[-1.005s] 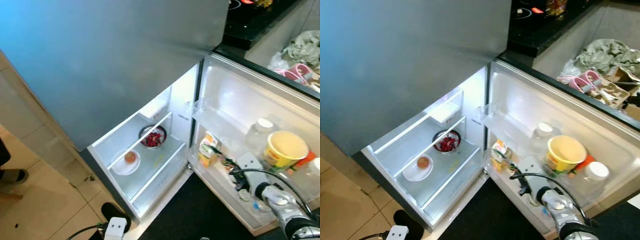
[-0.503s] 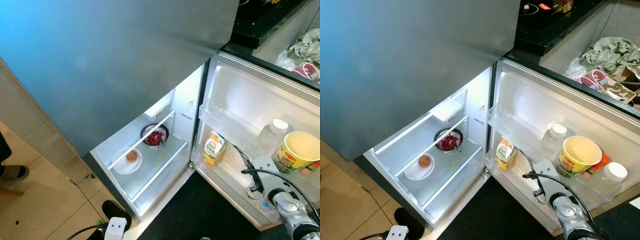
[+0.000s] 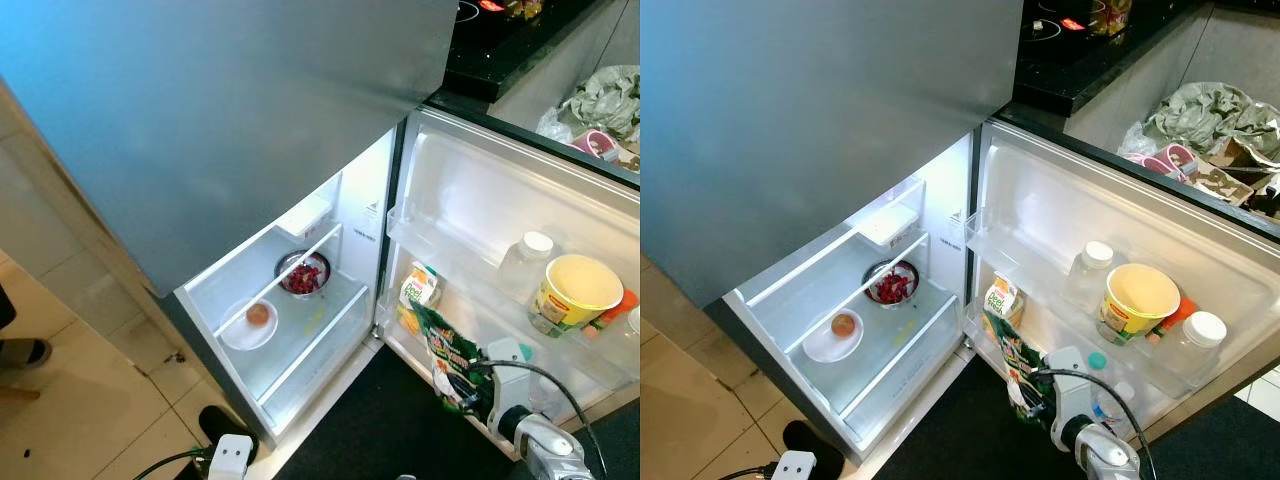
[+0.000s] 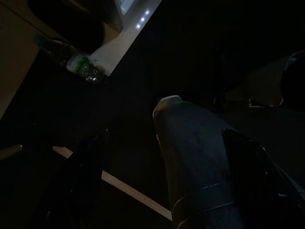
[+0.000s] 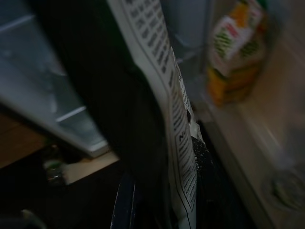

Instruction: Restocking fridge

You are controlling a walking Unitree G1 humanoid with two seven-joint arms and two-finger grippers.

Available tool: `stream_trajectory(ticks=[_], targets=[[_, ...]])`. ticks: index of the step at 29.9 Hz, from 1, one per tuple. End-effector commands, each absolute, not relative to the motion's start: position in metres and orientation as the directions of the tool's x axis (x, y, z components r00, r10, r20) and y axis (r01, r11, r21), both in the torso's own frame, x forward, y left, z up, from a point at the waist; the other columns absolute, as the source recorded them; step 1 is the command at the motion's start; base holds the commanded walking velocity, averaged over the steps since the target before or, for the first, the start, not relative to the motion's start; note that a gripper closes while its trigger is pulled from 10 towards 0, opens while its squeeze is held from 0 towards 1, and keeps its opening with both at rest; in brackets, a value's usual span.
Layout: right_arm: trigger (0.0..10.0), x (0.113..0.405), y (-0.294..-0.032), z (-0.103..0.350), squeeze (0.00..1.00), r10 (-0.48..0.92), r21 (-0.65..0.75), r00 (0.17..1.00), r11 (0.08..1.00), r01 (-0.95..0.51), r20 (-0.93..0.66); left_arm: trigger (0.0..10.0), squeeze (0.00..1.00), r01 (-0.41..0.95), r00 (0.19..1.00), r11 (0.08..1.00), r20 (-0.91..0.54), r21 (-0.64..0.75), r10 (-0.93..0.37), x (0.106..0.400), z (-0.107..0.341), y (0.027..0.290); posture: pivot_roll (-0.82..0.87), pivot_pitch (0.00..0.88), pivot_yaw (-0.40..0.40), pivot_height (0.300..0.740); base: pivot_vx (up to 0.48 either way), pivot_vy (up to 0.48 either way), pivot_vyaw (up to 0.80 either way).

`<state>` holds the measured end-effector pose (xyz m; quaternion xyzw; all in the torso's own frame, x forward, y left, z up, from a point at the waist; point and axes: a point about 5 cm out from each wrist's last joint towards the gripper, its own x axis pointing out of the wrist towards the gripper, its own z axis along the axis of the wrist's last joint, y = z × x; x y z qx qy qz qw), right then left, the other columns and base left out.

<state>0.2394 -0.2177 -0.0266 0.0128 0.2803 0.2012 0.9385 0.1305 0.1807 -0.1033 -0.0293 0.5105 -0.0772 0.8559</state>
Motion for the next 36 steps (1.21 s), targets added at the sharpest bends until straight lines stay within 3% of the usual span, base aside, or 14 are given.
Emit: stream_trajectory(ticks=[1,6,9,11,18,23,28,31,36], targets=[[10.0,0.234,-0.212,-0.033,0.00,0.419,0.136,0.709,0.897,-0.421,-0.567,10.0,0.00,0.108,0.446,0.986,-0.881,-0.124,-0.160,0.124,-0.105,0.182,-0.07,0.075,0.023,0.740,0.000,0.000,0.00],[10.0,0.220,-0.224,-0.046,0.00,0.295,0.013,0.633,0.912,-0.410,-0.716,10.0,0.00,0.106,0.450,0.986,-0.878,-0.128,-0.163,0.125,-0.105,0.180,-0.07,0.077,0.020,0.740,0.000,0.000,0.00],[10.0,0.202,-0.235,-0.060,0.00,0.181,-0.066,0.544,0.913,-0.403,-0.819,10.0,0.00,0.106,0.447,0.986,-0.879,-0.132,-0.166,0.124,-0.106,0.179,-0.07,0.077,0.020,0.740,0.000,0.000,0.00],[10.0,0.188,-0.235,-0.068,0.00,0.168,-0.073,0.484,0.895,-0.440,-0.859,10.0,0.00,0.108,0.443,0.985,-0.881,-0.133,-0.168,0.122,-0.106,0.178,-0.07,0.077,0.020,0.740,0.000,0.000,0.00],[10.0,0.162,-0.229,-0.082,0.00,0.158,-0.057,0.405,0.880,-0.471,-0.901,10.0,0.00,0.138,0.429,0.983,-0.887,-0.122,-0.170,0.121,-0.107,0.178,-0.07,0.076,0.017,0.740,0.000,-0.137,0.00],[10.0,0.156,-0.227,-0.086,0.00,0.151,-0.056,0.387,0.878,-0.475,-0.910,10.0,0.00,0.131,0.428,0.984,-0.888,-0.121,-0.166,0.121,-0.107,0.179,-0.07,0.075,0.023,0.740,0.000,-0.473,0.00],[10.0,0.156,-0.226,-0.086,0.00,0.150,-0.066,0.398,0.875,-0.479,-0.905,10.0,0.00,0.111,0.437,0.986,-0.885,-0.124,-0.160,0.122,-0.106,0.181,-0.07,0.075,0.023,0.740,0.000,0.000,0.00],[10.0,0.179,-0.219,-0.075,0.00,0.218,-0.080,0.468,0.840,-0.537,-0.856,10.0,0.00,0.101,0.442,0.987,-0.883,-0.129,-0.160,0.123,-0.106,0.181,-0.07,0.075,0.024,0.740,0.000,0.000,0.00],[10.0,0.194,-0.212,-0.066,0.00,0.285,-0.085,0.489,0.792,-0.605,-0.825,10.0,0.00,0.102,0.444,0.986,-0.881,-0.133,-0.164,0.123,-0.106,0.181,-0.07,0.075,0.024,0.740,0.000,0.000,0.00]])
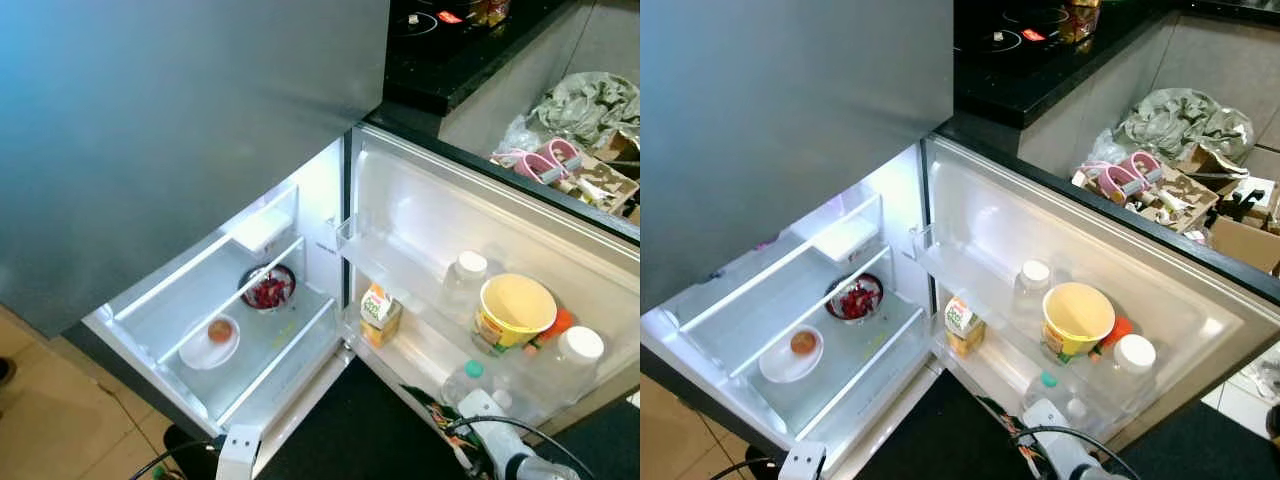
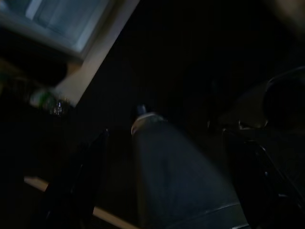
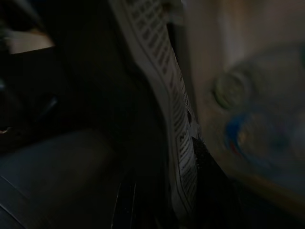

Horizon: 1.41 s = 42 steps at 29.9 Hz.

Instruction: Restocking fridge

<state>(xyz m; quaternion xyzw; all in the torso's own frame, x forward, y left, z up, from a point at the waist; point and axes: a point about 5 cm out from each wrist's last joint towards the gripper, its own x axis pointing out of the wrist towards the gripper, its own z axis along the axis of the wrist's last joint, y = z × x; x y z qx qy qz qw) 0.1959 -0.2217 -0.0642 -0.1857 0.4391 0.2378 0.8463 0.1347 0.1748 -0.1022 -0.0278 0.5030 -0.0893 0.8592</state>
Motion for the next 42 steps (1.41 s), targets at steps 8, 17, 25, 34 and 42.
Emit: stream_trajectory(ticks=[8,17,25,34,42], targets=[[10.0,0.240,-0.177,-0.027,0.00,0.604,0.023,0.502,0.653,-0.757,-0.619,10.0,0.00,0.102,0.447,0.985,-0.879,-0.136,-0.167,0.122,-0.106,0.180,-0.07,0.081,0.023,0.740,0.000,0.000,0.00],[10.0,0.282,-0.156,0.049,0.00,0.849,0.069,0.476,0.502,-0.862,-0.229,10.0,0.00,0.099,0.519,0.981,-0.833,-0.165,-0.192,0.134,-0.101,0.179,-0.07,0.086,0.014,0.740,0.000,0.000,0.00],[10.0,0.316,-0.175,0.096,0.00,0.762,-0.005,0.642,0.644,-0.765,-0.089,10.0,0.00,0.120,0.548,0.980,-0.812,-0.161,-0.200,0.147,-0.096,0.177,-0.06,0.080,0.011,0.740,0.000,0.000,0.00],[10.0,0.323,-0.185,0.135,0.00,0.761,0.018,0.648,0.648,-0.762,0.024,10.0,0.00,0.128,0.552,0.979,-0.808,-0.160,-0.204,0.148,-0.095,0.176,-0.07,0.077,0.012,0.740,0.000,0.000,-0.59],[10.0,0.326,-0.178,0.161,0.00,0.776,-0.035,0.627,0.630,-0.776,0.072,10.0,0.00,0.135,0.533,0.977,-0.819,-0.166,-0.213,0.142,-0.098,0.174,-0.07,0.075,0.008,0.740,0.000,0.000,-0.57]])
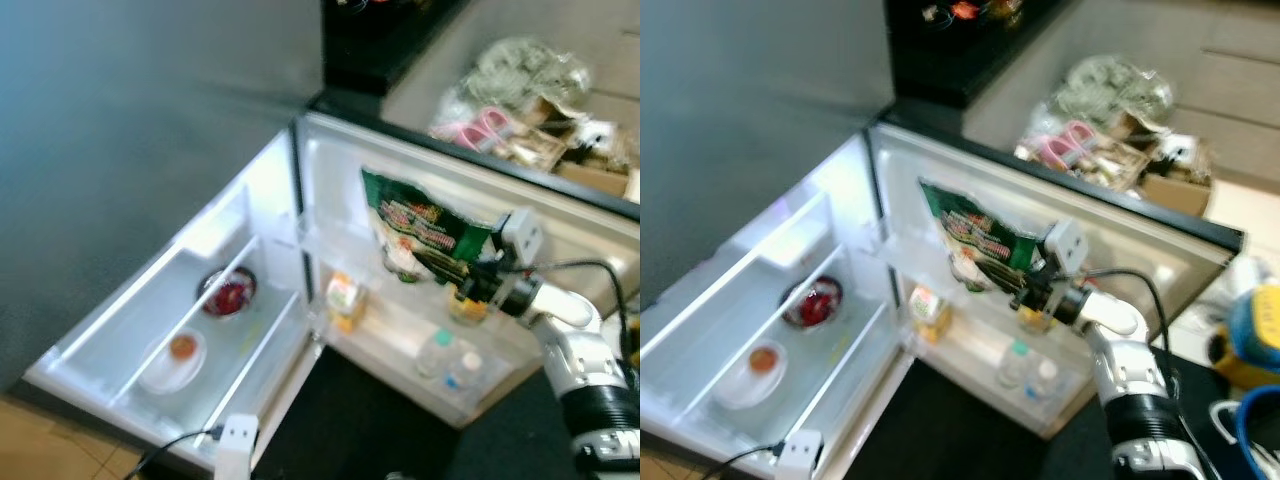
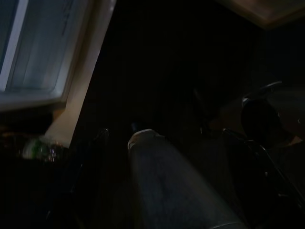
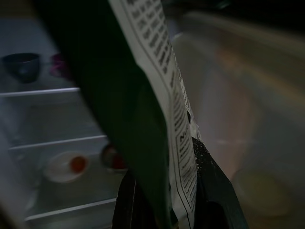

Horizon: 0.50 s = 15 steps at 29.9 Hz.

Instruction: Restocking fridge

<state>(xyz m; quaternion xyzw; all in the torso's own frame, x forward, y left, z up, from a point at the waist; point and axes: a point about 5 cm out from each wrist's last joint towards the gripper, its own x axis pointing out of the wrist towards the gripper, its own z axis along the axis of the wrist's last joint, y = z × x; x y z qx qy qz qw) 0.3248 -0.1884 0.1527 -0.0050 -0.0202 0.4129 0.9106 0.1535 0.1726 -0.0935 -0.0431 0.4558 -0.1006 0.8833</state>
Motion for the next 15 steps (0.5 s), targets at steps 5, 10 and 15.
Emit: stream_trajectory(ticks=[5,10,15], targets=[[10.0,0.323,-0.168,0.170,0.00,0.805,-0.038,0.584,0.590,-0.806,0.103,10.0,0.00,0.137,0.533,0.976,-0.818,-0.170,-0.217,0.143,-0.098,0.173,-0.07,0.075,0.011,0.740,0.000,0.000,0.00],[10.0,0.317,-0.162,0.177,0.00,0.825,-0.019,0.548,0.556,-0.831,0.135,10.0,0.00,0.144,0.532,0.974,-0.817,-0.173,-0.223,0.143,-0.098,0.171,-0.07,0.074,0.015,0.740,0.000,0.000,0.00],[10.0,0.319,-0.159,0.186,0.00,0.814,-0.029,0.555,0.567,-0.823,0.169,10.0,0.00,0.148,0.533,0.974,-0.815,-0.173,-0.225,0.143,-0.098,0.171,-0.07,0.081,0.018,0.740,0.000,0.000,0.00]])
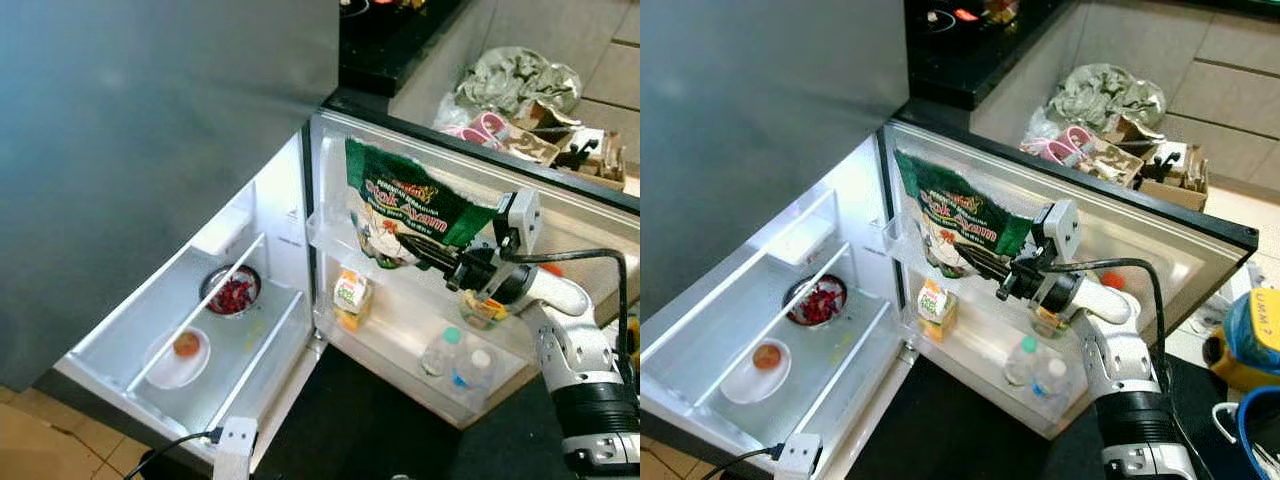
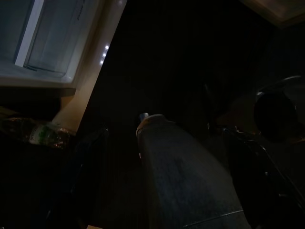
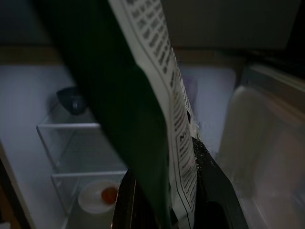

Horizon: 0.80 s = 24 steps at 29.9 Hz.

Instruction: Restocking fridge

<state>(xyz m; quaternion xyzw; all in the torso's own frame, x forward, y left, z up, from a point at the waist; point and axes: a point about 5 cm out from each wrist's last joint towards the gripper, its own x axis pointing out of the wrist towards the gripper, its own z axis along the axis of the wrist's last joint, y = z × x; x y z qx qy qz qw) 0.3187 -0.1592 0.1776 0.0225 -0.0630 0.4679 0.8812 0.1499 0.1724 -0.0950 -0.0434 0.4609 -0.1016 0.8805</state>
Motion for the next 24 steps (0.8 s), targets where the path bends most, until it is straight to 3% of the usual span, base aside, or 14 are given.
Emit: stream_trajectory(ticks=[1,14,24], targets=[[10.0,0.321,-0.158,0.188,0.00,0.801,-0.037,0.572,0.586,-0.809,0.176,10.0,0.00,0.147,0.534,0.974,-0.815,-0.173,-0.225,0.144,-0.098,0.171,-0.07,0.081,0.018,0.740,0.000,0.000,0.00],[10.0,0.338,-0.134,0.171,0.00,0.712,-0.133,0.702,0.697,-0.705,0.006,10.0,0.00,0.146,0.530,0.973,-0.817,-0.177,-0.228,0.141,-0.099,0.170,-0.07,0.088,0.022,0.740,0.000,0.000,0.00],[10.0,0.352,-0.154,0.158,0.00,0.549,-0.125,0.833,0.824,-0.553,-0.070,10.0,0.00,0.147,0.531,0.973,-0.816,-0.177,-0.229,0.141,-0.098,0.171,-0.07,0.086,0.022,0.740,0.000,0.000,0.00]])
